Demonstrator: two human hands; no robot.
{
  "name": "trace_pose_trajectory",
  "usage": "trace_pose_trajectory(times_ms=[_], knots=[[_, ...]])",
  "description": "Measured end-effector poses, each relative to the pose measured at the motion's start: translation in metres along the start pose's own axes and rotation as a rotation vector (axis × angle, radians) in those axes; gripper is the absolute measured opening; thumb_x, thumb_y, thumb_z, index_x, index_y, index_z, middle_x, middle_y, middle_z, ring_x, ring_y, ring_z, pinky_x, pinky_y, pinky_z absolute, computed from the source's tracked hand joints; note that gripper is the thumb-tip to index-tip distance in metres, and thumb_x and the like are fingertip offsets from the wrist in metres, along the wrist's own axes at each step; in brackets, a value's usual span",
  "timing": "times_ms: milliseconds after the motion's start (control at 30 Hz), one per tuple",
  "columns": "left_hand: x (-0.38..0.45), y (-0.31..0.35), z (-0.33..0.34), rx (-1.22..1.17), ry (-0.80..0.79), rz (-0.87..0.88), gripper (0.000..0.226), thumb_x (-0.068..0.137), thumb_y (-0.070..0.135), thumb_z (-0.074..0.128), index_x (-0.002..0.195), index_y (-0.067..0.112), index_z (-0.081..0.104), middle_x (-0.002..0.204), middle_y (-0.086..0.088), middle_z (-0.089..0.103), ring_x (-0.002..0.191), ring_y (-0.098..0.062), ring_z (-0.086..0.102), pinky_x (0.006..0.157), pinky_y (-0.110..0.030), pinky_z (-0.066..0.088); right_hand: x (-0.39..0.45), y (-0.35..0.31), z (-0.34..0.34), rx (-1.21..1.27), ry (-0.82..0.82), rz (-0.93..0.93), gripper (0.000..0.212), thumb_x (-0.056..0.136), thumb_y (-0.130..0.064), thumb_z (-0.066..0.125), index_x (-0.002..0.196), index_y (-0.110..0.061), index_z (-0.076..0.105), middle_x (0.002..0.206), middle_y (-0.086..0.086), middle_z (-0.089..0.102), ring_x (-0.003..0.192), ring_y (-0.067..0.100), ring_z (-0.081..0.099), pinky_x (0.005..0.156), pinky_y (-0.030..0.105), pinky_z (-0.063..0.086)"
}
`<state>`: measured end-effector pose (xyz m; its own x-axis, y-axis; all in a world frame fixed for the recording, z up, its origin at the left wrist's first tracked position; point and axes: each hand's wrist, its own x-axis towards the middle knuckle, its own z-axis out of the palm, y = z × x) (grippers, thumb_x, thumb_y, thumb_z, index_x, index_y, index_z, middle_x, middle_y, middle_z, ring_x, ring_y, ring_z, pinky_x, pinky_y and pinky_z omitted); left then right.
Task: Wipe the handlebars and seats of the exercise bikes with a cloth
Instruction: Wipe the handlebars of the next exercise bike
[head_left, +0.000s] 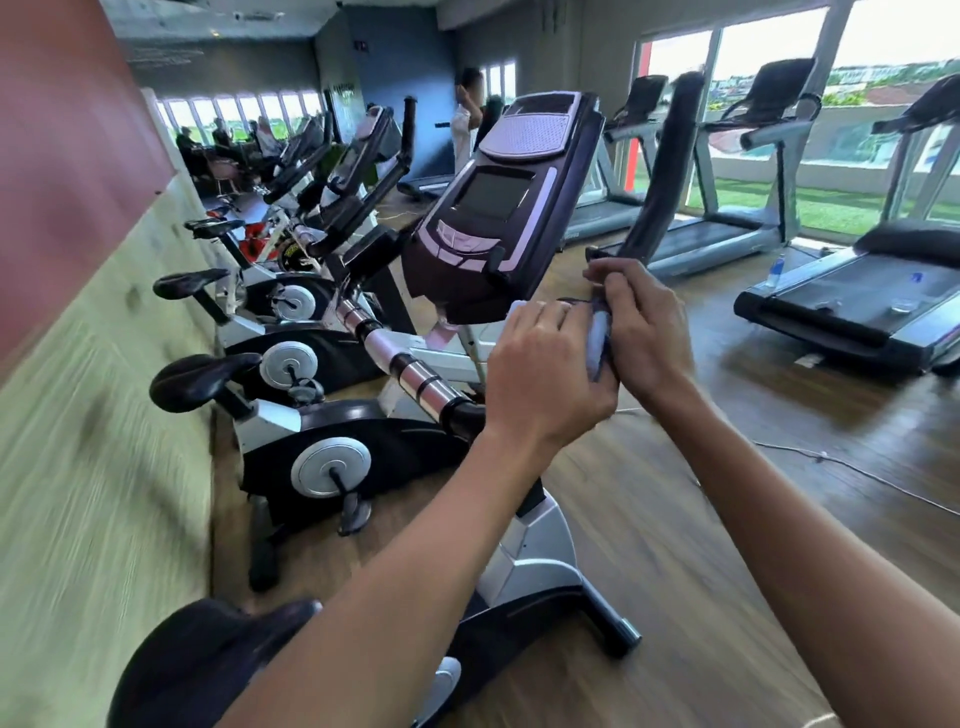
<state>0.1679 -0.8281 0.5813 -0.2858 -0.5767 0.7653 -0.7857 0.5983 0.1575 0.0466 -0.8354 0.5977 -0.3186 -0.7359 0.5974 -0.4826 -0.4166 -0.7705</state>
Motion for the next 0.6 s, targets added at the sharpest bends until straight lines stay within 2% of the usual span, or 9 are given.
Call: trace_pose_trajectory(times_ms=[100,167,300,433,500,600], knots=[[-0.032,-0.015,0.004,-0.071,0.143,0.029,0.025,0.087,0.028,0.06,0.098,0.008,0.07,0.096,-0.009,0.069,0.093,-0.032,0.06,0.092,-0.041,0.048,-0.01,-0.002,0.006,0.034,-0.06,0.102,0.042,0.109,-0.032,0.034,0.122,-0.016,0.07,0.119,-0.005,0.072,0.112,0.008,0.062,0.102,0.03,0.045],[-0.041,-0.025,0.006,-0.097,0.19,0.087,0.025,0.087,0.025,0.062,0.097,0.004,0.07,0.094,-0.012,0.068,0.09,-0.034,0.061,0.092,-0.044,0.05,-0.014,-0.002,0.004,-0.01,-0.089,0.108,0.043,0.111,-0.033,0.031,0.126,-0.017,0.068,0.125,-0.005,0.069,0.118,0.01,0.06,0.108,0.033,0.043],[-0.005,-0.039,0.005,-0.192,0.139,0.105,0.019,0.087,0.022,0.061,0.087,0.004,0.067,0.083,-0.012,0.063,0.078,-0.033,0.057,0.076,-0.043,0.049,-0.011,-0.012,0.005,-0.049,-0.165,0.165,0.052,0.11,-0.044,0.025,0.129,-0.018,0.065,0.131,-0.003,0.066,0.125,0.015,0.057,0.111,0.035,0.04],[0.01,-0.051,0.005,-0.336,0.055,-0.022,0.031,0.092,0.034,0.055,0.098,0.007,0.069,0.094,-0.009,0.07,0.087,-0.032,0.064,0.074,-0.041,0.053,-0.002,-0.026,0.017,-0.032,-0.166,0.283,0.076,0.097,-0.068,0.02,0.14,-0.02,0.06,0.142,-0.003,0.061,0.131,0.011,0.054,0.118,0.04,0.035],[-0.001,-0.053,0.005,-0.368,0.082,-0.031,0.033,0.092,0.035,0.053,0.098,0.008,0.071,0.092,-0.008,0.071,0.085,-0.031,0.064,0.071,-0.04,0.053,0.0,-0.031,0.025,-0.12,-0.185,0.299,0.079,0.098,-0.07,0.017,0.147,-0.019,0.053,0.152,0.0,0.051,0.144,0.015,0.041,0.124,0.042,0.025],[-0.024,-0.065,0.002,-0.322,0.143,0.123,0.021,0.089,0.024,0.061,0.091,0.005,0.069,0.085,-0.009,0.067,0.079,-0.032,0.062,0.074,-0.04,0.052,-0.005,-0.035,0.032,-0.307,-0.209,0.251,0.064,0.109,-0.053,0.012,0.154,-0.019,0.045,0.164,0.004,0.034,0.157,0.016,0.01,0.125,0.03,0.004]])
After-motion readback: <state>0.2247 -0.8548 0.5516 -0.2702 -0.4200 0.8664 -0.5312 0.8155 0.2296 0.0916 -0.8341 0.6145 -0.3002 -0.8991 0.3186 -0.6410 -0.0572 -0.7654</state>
